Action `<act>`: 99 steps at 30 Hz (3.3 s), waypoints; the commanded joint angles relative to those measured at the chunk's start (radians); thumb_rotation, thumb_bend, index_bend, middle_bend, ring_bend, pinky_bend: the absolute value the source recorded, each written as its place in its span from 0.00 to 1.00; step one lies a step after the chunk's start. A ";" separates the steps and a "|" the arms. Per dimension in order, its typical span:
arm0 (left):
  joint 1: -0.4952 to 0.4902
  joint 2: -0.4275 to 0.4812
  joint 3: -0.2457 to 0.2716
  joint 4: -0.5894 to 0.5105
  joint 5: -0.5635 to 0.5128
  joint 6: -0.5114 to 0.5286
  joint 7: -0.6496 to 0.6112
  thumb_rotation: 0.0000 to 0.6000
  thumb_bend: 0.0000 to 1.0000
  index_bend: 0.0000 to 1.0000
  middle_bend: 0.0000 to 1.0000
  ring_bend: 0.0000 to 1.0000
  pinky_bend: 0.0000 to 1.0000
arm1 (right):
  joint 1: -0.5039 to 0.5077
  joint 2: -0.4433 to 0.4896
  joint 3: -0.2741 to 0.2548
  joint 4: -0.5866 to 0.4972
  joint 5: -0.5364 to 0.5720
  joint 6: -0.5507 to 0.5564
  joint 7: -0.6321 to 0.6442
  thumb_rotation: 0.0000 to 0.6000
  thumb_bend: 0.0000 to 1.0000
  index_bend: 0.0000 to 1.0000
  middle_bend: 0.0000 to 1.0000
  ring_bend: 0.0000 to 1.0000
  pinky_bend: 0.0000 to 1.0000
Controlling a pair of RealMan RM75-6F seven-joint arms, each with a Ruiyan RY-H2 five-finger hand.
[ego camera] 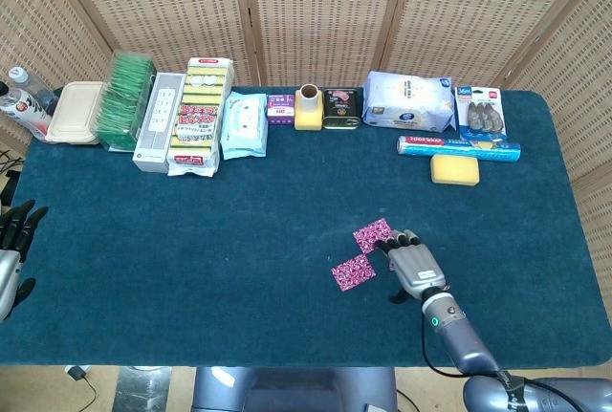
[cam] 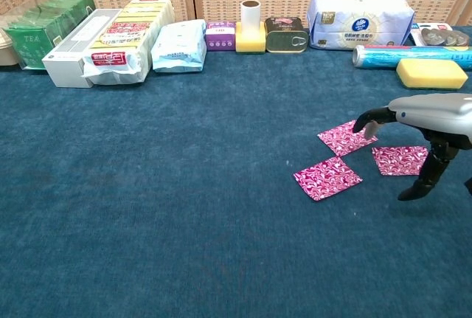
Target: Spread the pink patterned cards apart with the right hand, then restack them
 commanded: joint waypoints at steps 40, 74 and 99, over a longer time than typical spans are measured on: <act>-0.001 0.000 0.002 -0.002 -0.001 -0.003 0.003 1.00 0.13 0.00 0.00 0.00 0.07 | -0.060 -0.124 0.017 0.280 -0.041 0.054 0.014 1.00 0.10 0.29 0.07 0.02 0.04; 0.000 0.000 0.002 -0.002 -0.002 -0.002 0.001 1.00 0.13 0.00 0.00 0.00 0.07 | -0.080 -0.163 0.048 0.343 -0.052 0.037 0.029 1.00 0.19 0.41 0.10 0.04 0.08; 0.000 0.000 0.002 -0.002 -0.001 -0.002 0.002 1.00 0.13 0.00 0.00 0.00 0.07 | -0.075 -0.160 0.063 0.332 -0.011 0.014 0.003 1.00 0.22 0.36 0.09 0.03 0.08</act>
